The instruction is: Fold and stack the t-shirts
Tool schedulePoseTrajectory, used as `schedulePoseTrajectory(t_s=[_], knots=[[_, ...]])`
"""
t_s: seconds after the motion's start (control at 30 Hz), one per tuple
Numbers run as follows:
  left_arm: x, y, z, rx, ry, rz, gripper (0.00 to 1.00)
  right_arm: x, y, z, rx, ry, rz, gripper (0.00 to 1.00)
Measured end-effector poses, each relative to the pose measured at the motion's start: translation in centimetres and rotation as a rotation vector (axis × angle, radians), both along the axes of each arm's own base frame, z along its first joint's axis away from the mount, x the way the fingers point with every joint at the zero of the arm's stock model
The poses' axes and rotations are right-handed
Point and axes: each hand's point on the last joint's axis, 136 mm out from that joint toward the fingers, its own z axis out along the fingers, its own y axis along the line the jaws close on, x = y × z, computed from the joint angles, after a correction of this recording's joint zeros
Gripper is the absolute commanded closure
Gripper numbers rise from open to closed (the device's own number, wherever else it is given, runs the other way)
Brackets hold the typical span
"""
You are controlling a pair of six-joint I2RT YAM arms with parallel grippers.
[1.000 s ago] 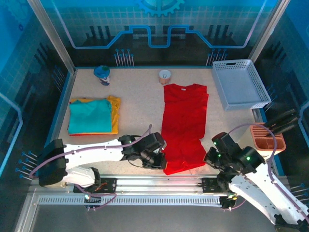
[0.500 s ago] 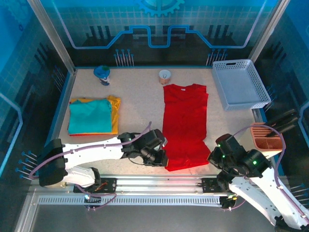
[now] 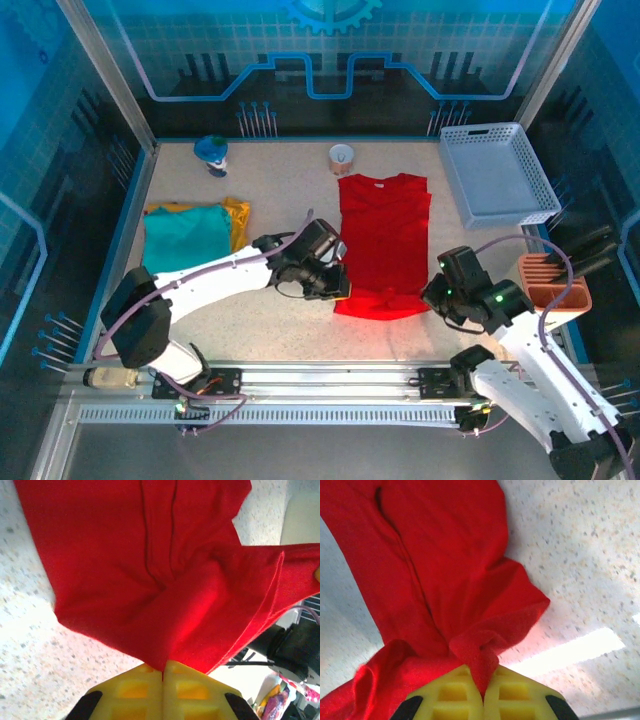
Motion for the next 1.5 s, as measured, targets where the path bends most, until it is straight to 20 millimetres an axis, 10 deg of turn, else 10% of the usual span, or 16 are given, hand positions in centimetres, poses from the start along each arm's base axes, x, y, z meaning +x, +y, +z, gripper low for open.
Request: schedulePoseTrajectory(t_s=[0.7,0.87,0.97,1.13,1.27,1.5], knots=[[11.8,-0.2,-2.4,-0.042,-0.010,0.009,0.93,10.8,-0.5,-2.6,0.067,-0.018,-0.001,0.99],[14.7,0.2,-4.3,-0.044,0.010,0.018,0.65,14.0,-0.6,-3.7,0.079,-0.011,0.003,0.65],[16.6,1.3,-5.7,-0.027,0.025,0.043,0.56,16.5,-1.1,-4.8,0.094,0.004,-0.001,0.28],[18.5,4.4,-6.3,0.006,0.036,0.105,0.56,19.2,-1.5,-5.6,0.116,0.000,0.017,0.12],[17.5,5.9,-5.4,0.023,0.029,0.129,0.56,18.9,-0.9,-4.1,0.135,-0.050,0.058,0.04],[10.1,5.5,-3.8,0.021,0.031,0.056,0.56,15.1,-0.2,-1.3,0.111,-0.109,0.146,0.09]])
